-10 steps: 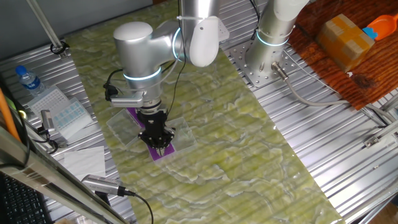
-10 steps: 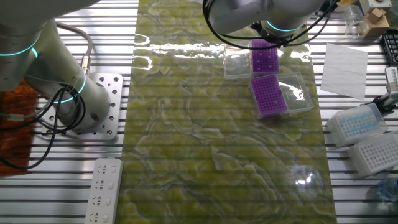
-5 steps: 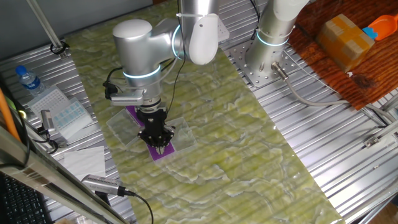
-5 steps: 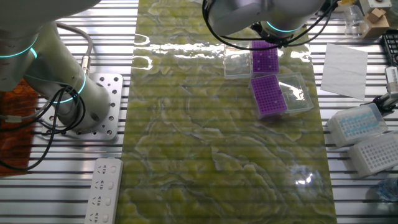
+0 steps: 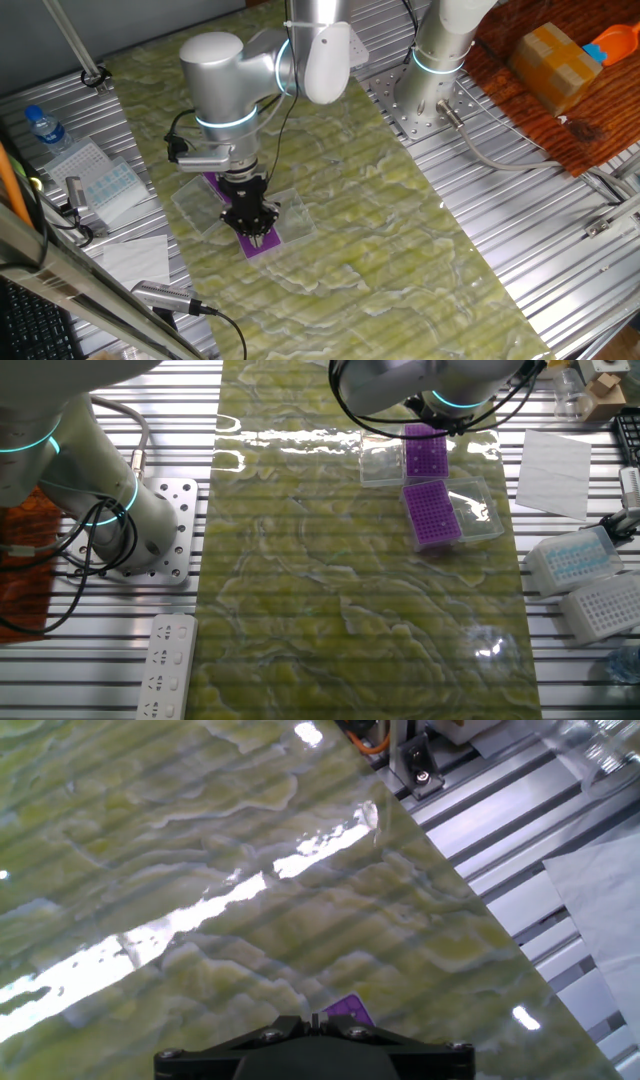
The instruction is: Transfer all small pipette tips from one holder to another
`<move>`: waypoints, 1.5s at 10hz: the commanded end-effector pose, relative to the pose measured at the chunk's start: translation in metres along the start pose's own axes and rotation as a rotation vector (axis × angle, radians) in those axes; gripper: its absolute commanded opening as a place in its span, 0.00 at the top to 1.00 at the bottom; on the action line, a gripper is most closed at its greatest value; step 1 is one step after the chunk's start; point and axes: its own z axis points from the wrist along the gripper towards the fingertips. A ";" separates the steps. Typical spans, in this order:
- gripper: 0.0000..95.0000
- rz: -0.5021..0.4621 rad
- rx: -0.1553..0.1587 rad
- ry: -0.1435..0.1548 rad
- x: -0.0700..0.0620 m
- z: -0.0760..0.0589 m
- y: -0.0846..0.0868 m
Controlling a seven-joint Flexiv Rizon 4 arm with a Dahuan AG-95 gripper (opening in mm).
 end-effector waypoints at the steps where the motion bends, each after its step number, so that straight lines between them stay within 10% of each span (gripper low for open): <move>1: 1.00 0.007 0.005 0.025 -0.002 -0.006 -0.001; 7: 1.00 0.213 0.022 0.060 -0.017 -0.006 0.012; 15: 1.00 0.258 0.040 0.078 -0.013 0.009 0.015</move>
